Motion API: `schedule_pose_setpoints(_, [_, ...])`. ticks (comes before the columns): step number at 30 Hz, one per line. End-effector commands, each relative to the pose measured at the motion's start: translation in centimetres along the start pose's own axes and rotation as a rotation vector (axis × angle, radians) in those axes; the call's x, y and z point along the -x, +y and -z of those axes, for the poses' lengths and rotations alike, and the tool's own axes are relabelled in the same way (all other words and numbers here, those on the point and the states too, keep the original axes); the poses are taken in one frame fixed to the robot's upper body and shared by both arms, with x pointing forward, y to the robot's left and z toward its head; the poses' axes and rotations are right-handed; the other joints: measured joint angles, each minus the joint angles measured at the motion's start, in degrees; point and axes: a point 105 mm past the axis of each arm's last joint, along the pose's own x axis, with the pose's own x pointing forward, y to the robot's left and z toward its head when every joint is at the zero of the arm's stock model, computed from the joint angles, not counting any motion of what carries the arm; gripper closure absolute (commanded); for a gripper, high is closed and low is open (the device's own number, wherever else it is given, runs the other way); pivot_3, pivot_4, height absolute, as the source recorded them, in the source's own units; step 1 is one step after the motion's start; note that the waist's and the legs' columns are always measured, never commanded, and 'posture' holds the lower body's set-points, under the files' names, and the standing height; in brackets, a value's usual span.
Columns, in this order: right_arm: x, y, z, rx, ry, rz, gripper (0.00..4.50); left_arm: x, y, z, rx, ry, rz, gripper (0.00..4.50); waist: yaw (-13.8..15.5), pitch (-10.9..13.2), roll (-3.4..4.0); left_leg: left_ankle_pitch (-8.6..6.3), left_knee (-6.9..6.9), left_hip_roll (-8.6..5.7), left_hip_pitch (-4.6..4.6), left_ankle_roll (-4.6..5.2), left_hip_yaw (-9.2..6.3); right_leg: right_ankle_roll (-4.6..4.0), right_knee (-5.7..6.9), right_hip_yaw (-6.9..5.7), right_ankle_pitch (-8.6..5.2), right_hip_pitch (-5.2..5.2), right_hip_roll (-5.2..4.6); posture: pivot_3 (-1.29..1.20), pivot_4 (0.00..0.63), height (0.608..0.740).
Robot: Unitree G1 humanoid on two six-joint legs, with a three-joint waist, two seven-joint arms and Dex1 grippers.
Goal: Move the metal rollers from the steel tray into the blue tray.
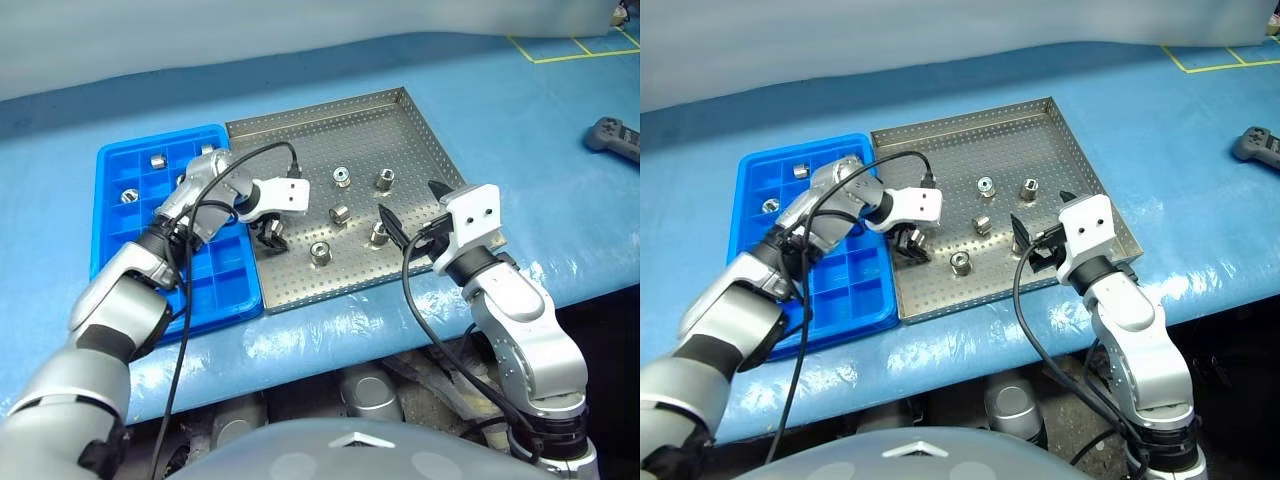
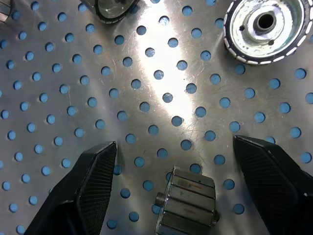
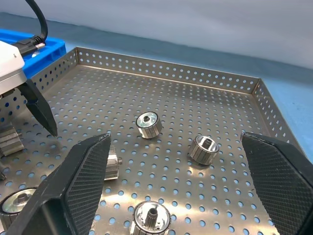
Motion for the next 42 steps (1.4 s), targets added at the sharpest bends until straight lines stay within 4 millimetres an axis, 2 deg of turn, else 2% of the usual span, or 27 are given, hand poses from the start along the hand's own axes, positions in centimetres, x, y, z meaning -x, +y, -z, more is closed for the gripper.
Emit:
schedule_pose_setpoints(1, [0.1, -0.3, -1.2, 0.016, -0.05, 0.018, 0.0, 1.1, 1.1, 0.6, -0.014, 0.036, -0.058, 0.35, 0.0, 0.0, 0.0, 0.0, 0.0, 0.0, 0.0, 0.0, 0.0, 0.0, 0.0, 0.0, 0.0, 0.0, 0.0, -0.32, 0.15, 0.74])
schedule_pose_setpoints(9, [0.0, -0.5, -1.2, 0.011, -0.054, 0.028, 0.0, 1.6, 2.3, 2.0, -0.051, 0.118, -0.127, 0.35, -0.1, 0.0, 0.0, 0.0, 0.0, 0.01, 0.07, 0.0, 0.03, 0.0, 0.07, 0.04, 0.0, 0.01, 0.01, -0.32, 0.15, 0.74])
schedule_pose_setpoints(13, [-0.1, -0.5, -1.2, 0.007, -0.055, 0.031, 0.0, 2.1, 4.2, 2.6, -0.047, 0.159, -0.238, 0.35, -0.1, 0.0, -0.03, 0.07, 0.01, 0.0, 0.18, 0.12, 0.04, 0.1, 0.15, 0.06, 0.06, 0.06, 0.03, -0.32, 0.15, 0.74])
schedule_pose_setpoints(17, [-0.1, -0.4, -1.1, 0.004, -0.056, 0.03, 0.0, 2.0, 5.4, 2.4, 0.015, 0.133, -0.315, 0.35, -0.5, 0.0, -0.05, 0.27, 0.01, -0.07, 0.18, 0.43, 0.05, 0.34, 0.15, 0.18, 0.22, 0.06, 0.04, -0.32, 0.15, 0.74])
schedule_pose_setpoints(24, [-0.1, -0.3, -1.2, 0.006, -0.059, 0.029, 0.0, 1.5, 4.7, 1.1, 0.154, 0.001, -0.239, 0.35, -0.5, 0.0, -0.05, 0.29, -0.04, -0.16, 0.07, 0.45, 0.13, 0.4, 0.07, 0.32, 0.25, 0.01, -0.01, -0.33, 0.15, 0.74])
schedule_pose_setpoints(29, [-0.1, -0.3, -1.2, 0.011, -0.053, 0.025, 0.0, 2.6, 3.7, -1.0, 0.232, -0.171, -0.127, 0.35, -0.5, 0.0, -0.05, 0.28, -0.08, -0.17, -0.23, 0.46, 0.22, 0.39, 0.01, 0.43, 0.24, -0.25, -0.03, -0.32, 0.15, 0.74])
schedule_pose_setpoints(32, [-0.2, -0.3, -1.2, 0.011, -0.053, 0.021, 0.0, 3.5, 3.9, -2.0, 0.314, -0.26, -0.124, 0.35, -0.5, 0.0, -0.05, 0.26, -0.12, -0.17, -0.23, 0.48, 0.28, 0.35, -0.02, 0.48, 0.21, -0.26, -0.03, -0.31, 0.15, 0.74])
schedule_pose_setpoints(34, [-0.3, -0.3, -1.2, 0.011, -0.053, 0.019, 0.0, 3.8, 4.4, -2.0, 0.367, -0.271, -0.146, 0.35, -0.5, 0.0, -0.05, 0.25, -0.11, -0.17, -0.2, 0.49, 0.31, 0.36, -0.03, 0.51, 0.21, -0.25, -0.03, -0.31, 0.15, 0.74])
schedule_pose_setpoints(40, [-0.5, -0.1, -1.2, 0.002, -0.06, 0.021, 0.0, 3.8, 5.3, -0.3, 0.462, -0.157, -0.218, 0.35, -0.6, 0.0, -0.05, 0.25, -0.09, -0.17, -0.16, 0.49, 0.36, 0.36, 0.0, 0.56, 0.21, -0.25, -0.02, -0.32, 0.15, 0.74])
schedule_pose_setpoints(42, [-0.6, 0.0, -1.1, -0.006, -0.064, 0.025, 0.0, 3.8, 5.8, -0.3, 0.471, -0.137, -0.251, 0.35, -0.6, 0.0, -0.06, 0.25, -0.09, -0.17, -0.16, 0.49, 0.37, 0.36, 0.0, 0.57, 0.21, -0.25, -0.02, -0.33, 0.15, 0.74])
